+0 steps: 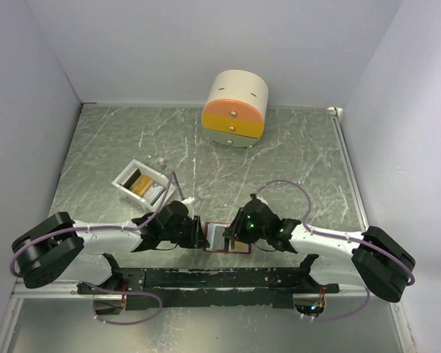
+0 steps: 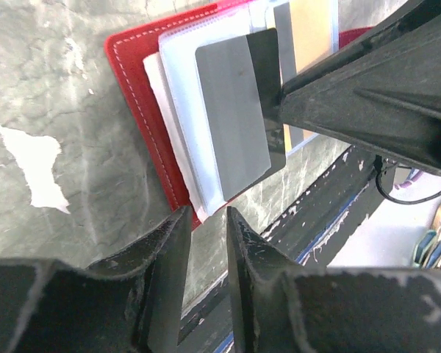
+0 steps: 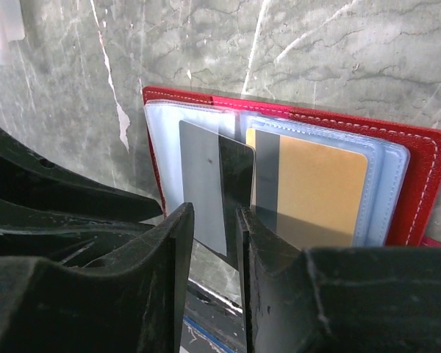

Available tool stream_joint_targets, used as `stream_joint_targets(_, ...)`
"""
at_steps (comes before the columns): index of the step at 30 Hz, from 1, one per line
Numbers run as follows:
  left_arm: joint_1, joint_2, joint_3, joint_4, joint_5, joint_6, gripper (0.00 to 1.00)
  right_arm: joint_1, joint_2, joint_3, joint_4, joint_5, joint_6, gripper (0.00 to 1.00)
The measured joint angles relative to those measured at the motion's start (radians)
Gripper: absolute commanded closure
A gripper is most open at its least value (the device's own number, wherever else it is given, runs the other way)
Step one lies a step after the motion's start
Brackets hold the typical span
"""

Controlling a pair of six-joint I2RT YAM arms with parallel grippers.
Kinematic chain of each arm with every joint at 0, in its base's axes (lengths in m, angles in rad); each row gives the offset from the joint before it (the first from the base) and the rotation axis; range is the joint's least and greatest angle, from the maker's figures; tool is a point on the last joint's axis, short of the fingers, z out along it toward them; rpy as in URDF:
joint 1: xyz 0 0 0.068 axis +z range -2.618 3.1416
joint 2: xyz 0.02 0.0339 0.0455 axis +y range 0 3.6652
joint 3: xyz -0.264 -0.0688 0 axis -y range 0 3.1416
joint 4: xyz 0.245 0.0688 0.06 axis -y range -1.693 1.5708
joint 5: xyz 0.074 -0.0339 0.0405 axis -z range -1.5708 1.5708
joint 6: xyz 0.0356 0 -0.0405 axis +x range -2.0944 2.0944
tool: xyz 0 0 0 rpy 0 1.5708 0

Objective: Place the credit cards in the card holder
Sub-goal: Insert the credit card into the card holder.

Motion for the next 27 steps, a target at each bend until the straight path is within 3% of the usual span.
stream_joint_targets(6,0.0,-0.042,0.0,-0.026,-0.069,-0.008,0.61,0.0,0.017,0.0,0.018,-0.001,-0.001,0.66)
stream_joint_targets(11,0.0,-0.042,-0.011,-0.003,-0.084,-0.02,0.65,0.0,0.007,0.007,-0.002,0.006,0.0,0.57)
stream_joint_targets(17,0.0,-0.031,-0.023,0.04,-0.084,-0.034,0.72,0.001,-0.05,0.009,-0.059,0.037,0.009,0.56)
stream_joint_targets(27,0.0,0.003,-0.035,0.078,-0.083,-0.043,0.8,0.004,0.006,0.01,-0.016,0.034,0.023,0.56)
